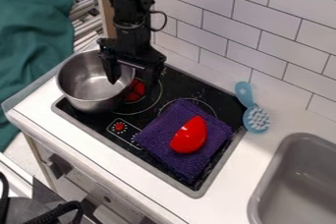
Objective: Move the silver pot to the back left of the stove
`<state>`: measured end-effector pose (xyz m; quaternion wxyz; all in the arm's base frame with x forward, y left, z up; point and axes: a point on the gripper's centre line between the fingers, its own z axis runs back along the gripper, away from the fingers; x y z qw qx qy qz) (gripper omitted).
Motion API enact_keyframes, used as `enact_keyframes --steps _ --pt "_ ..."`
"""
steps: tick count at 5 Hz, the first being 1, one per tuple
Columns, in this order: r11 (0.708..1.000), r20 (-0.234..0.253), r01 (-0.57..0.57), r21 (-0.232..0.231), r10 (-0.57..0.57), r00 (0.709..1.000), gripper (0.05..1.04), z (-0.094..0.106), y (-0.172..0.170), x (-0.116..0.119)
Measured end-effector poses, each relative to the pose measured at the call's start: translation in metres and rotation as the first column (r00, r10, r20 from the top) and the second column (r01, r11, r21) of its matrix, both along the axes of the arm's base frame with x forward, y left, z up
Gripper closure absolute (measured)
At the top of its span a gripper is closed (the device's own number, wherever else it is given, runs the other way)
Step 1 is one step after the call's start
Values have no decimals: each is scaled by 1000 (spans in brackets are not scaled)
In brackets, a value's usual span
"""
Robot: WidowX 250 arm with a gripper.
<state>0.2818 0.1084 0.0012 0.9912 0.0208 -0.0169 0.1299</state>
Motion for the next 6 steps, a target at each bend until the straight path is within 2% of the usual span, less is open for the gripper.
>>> enact_keyframes --steps 1,2,4,5,6 --pt "999 -36 -46 8 46 998 75 -19 6 2" --pt "997 -48 -77 23 78 996 129 -26 11 6" --pt "995 -30 -97 27 98 995 736 -31 12 8" --pt "995 -26 -100 26 101 995 946 -32 9 2" --pt "995 -17 -95 31 96 995 1025 -28 9 1"
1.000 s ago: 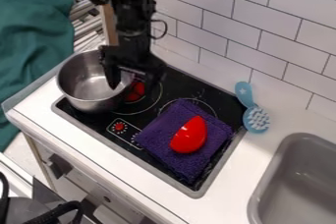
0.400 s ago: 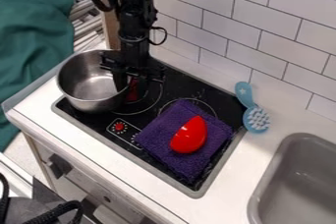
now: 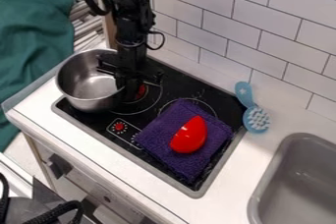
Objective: Move the silver pot to the back left of the stove
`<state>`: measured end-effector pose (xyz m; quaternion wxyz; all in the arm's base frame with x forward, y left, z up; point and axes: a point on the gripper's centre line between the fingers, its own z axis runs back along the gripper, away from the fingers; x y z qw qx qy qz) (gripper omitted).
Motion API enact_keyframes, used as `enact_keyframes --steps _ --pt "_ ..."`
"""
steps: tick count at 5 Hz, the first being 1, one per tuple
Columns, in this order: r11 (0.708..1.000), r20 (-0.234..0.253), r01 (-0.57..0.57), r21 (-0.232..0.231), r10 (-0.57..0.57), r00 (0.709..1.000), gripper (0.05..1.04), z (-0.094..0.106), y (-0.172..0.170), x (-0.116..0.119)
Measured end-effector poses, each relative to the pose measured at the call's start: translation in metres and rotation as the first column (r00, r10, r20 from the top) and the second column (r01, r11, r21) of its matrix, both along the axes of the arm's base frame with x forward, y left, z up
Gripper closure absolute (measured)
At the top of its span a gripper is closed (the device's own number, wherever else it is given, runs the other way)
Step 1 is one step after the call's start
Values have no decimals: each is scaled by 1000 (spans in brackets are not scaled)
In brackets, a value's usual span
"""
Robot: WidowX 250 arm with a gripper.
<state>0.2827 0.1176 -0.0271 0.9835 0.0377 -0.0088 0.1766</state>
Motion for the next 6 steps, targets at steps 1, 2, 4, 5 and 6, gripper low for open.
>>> enact_keyframes --steps 1,2,4,5,6 --pt "1000 3 7 -1 -7 1000 1027 0 -1 -2" --pt "1000 14 -4 2 4 1000 1028 9 -2 -2" --pt "998 57 -8 70 4 998 1028 54 -8 19" --pt "995 78 56 86 -63 995 1028 63 -18 47" --pt "993 37 92 76 -95 995 1028 47 -21 66"
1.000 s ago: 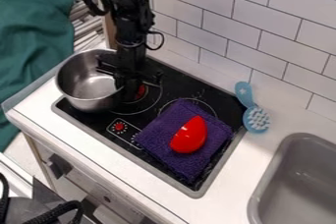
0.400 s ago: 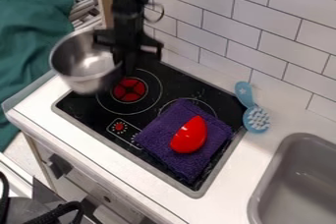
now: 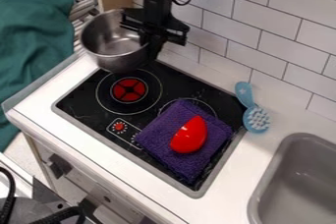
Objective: Move the silver pot to the back left of the stove
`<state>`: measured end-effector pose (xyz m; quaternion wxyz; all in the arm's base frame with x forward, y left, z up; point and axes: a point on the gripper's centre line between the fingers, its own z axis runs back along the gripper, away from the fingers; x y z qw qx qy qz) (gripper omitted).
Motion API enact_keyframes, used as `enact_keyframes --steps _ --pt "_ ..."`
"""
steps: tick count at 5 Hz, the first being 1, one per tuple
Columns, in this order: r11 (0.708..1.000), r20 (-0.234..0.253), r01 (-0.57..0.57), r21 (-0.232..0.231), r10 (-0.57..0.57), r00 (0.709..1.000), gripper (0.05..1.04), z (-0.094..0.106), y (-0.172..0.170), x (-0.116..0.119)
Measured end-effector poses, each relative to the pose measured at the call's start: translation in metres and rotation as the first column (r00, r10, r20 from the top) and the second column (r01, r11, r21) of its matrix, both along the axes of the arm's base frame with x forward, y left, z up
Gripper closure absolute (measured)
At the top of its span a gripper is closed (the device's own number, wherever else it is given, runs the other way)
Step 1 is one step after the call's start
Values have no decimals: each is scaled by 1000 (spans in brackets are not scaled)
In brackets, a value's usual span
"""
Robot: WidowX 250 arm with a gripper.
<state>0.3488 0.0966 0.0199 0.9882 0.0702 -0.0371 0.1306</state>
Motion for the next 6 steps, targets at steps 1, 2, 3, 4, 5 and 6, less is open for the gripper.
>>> enact_keyframes --steps 1,2,3,4,5,6 --pt "1000 -35 20 -10 -20 999 1028 -13 1 18" --pt "999 -70 30 -34 -32 997 1028 -29 -1 20" --pt "998 -92 38 -46 -42 995 1028 -39 -3 20" --pt "997 -79 38 -68 -43 996 1007 -42 -6 22" --pt "997 -72 35 -72 -40 997 858 -42 -6 24" --pt "997 -71 33 -67 -38 997 600 -41 -6 24"
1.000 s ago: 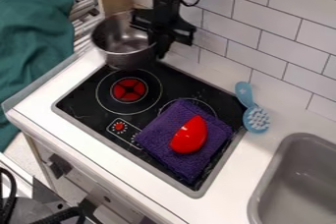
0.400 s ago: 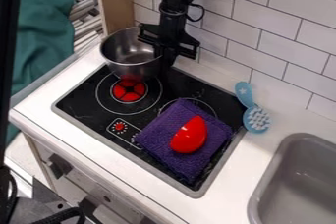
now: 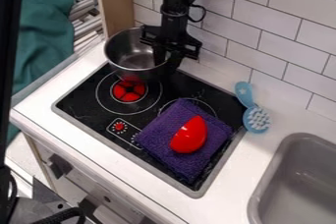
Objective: Move the silver pot to the back left of the stove
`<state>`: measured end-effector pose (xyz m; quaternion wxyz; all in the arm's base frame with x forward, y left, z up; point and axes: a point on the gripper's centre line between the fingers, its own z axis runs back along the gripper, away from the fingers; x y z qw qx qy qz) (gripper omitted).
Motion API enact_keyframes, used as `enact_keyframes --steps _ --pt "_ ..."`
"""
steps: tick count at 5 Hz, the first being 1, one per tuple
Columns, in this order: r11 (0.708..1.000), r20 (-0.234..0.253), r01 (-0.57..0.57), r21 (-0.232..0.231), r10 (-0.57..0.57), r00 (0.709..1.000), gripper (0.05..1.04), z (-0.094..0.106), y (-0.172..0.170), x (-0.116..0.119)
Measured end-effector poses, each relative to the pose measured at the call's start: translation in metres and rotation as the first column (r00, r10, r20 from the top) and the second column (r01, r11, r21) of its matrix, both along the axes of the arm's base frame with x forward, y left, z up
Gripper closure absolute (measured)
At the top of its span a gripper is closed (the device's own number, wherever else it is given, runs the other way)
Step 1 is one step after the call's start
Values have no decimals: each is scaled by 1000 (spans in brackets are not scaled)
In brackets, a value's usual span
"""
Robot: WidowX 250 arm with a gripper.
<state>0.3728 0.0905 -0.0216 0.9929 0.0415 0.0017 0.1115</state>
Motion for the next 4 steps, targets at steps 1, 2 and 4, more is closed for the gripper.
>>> enact_keyframes --steps 1,2,4 --pt "1000 59 -8 8 7 998 285 23 -6 -4" --pt "1000 114 6 -6 -5 993 74 45 -20 -9" --pt "996 144 24 -85 -11 990 79 60 -37 -26"
